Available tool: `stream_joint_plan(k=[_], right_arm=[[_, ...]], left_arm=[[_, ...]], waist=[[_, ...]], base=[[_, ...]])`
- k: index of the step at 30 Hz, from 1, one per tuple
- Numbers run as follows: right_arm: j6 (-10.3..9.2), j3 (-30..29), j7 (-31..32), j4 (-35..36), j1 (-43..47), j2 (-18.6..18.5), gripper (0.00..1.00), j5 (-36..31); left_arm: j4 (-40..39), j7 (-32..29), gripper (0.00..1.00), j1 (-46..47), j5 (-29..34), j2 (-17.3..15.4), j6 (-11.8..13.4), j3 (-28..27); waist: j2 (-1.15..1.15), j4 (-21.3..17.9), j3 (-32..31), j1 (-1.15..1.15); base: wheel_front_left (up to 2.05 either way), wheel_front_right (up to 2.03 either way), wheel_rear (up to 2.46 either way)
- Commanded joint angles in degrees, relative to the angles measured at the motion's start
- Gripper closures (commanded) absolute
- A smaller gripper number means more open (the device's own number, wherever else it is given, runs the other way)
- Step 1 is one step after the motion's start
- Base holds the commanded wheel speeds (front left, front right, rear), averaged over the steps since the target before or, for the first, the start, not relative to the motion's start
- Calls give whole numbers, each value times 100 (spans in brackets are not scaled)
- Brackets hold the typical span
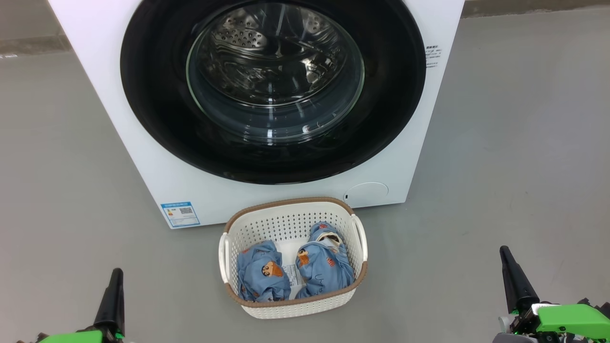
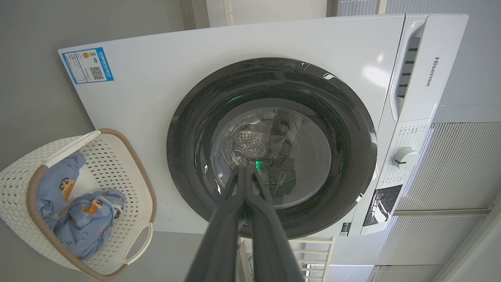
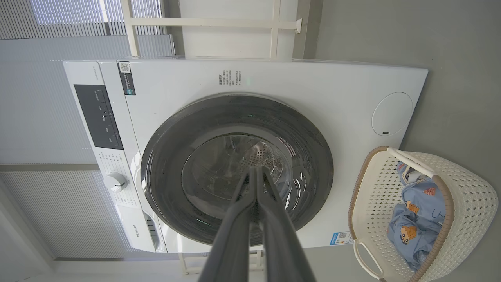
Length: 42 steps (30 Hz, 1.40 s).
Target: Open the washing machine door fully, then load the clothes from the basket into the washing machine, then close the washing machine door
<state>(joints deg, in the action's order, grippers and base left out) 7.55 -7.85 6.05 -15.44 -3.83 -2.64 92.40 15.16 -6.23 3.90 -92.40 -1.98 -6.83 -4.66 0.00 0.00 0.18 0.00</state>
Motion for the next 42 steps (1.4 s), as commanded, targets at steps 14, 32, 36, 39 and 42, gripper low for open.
stream_joint_plan(k=[14,32,36,39,42], right_arm=[[-6,133,44,142,-236,-23,100,-23],[0,1,-3,-30,9,3,0,1],[0,2,-20,-201,122,41,0,-5],[0,5,-50,-164,124,39,0,-20],[0,12,-82,-127,127,37,0,-35]], left_arm=[[-112,-26,100,229,25,-89,-66,-187],[27,1,0,-11,-1,9,2,5],[182,16,0,-120,4,78,3,38],[151,54,0,-107,17,74,1,61],[121,95,0,-94,30,70,-1,85]], waist=[[0,0,0,0],[0,0,0,0],[0,-1,1,0],[0,0,-3,6],[0,0,-12,13]], base=[[0,0,0],[0,0,0],[0,0,0],[0,0,0],[0,0,0]])
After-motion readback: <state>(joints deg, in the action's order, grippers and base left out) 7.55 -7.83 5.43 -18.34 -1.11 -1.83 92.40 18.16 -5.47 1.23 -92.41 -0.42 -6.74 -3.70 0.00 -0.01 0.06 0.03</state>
